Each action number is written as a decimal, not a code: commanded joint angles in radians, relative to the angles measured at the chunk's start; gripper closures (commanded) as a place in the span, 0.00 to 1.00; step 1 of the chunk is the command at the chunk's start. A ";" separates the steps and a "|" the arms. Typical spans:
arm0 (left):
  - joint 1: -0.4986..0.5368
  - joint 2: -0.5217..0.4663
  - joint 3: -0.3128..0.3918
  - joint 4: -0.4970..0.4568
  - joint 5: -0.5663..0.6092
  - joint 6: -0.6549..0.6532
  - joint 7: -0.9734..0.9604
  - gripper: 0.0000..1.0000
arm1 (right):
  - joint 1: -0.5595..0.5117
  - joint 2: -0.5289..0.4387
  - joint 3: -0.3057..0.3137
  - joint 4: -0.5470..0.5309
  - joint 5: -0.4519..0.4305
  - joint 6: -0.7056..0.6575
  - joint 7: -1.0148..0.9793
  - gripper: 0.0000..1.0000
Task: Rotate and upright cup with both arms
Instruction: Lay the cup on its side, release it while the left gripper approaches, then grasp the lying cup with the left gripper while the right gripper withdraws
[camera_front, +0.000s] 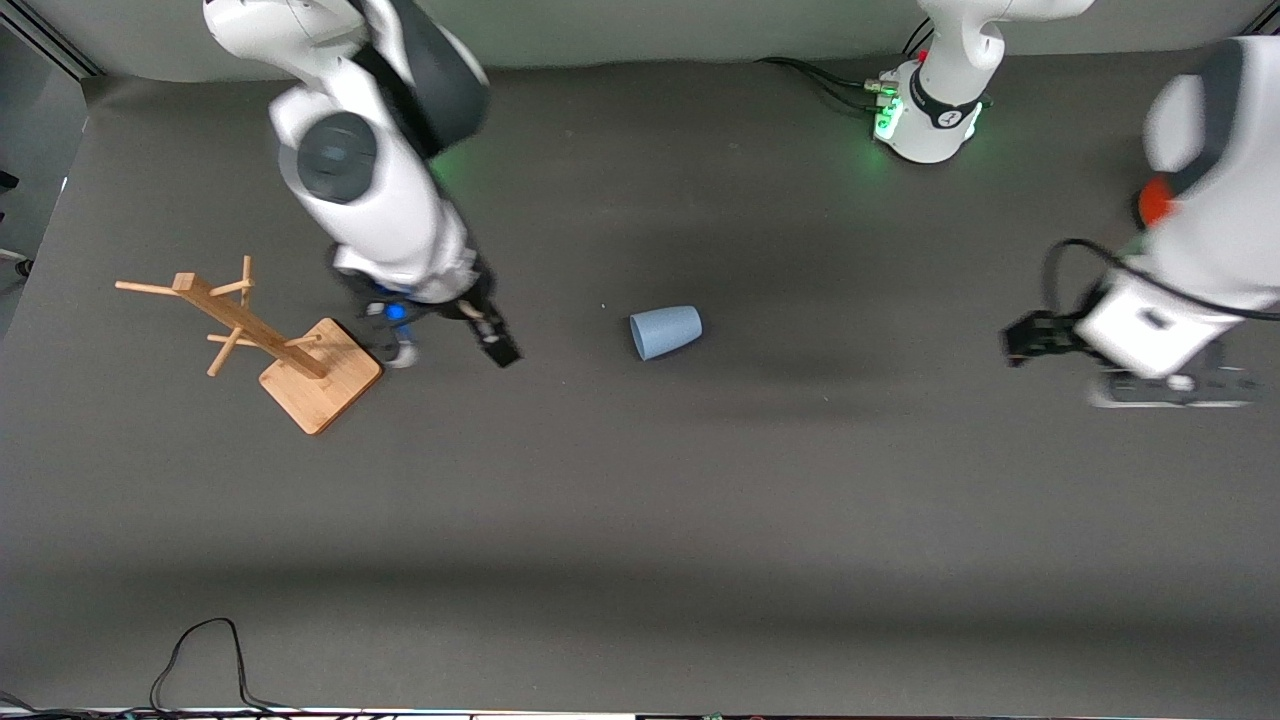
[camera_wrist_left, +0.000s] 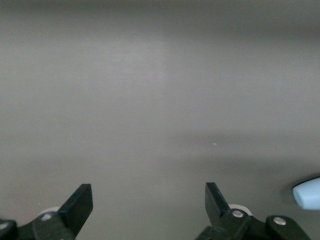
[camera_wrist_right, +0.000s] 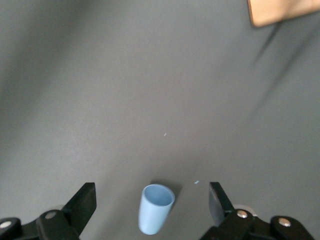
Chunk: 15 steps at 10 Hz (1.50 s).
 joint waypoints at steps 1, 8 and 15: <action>-0.210 0.120 0.014 0.119 0.087 -0.042 -0.181 0.00 | 0.011 -0.125 -0.085 -0.126 0.028 -0.032 -0.345 0.00; -0.600 0.653 0.019 0.614 0.177 -0.153 -0.561 0.00 | -0.187 -0.344 -0.269 -0.206 0.031 -0.106 -1.188 0.00; -0.767 0.851 0.019 0.651 0.309 -0.076 -0.501 0.01 | -0.267 -0.438 -0.177 -0.287 -0.023 -0.097 -1.249 0.00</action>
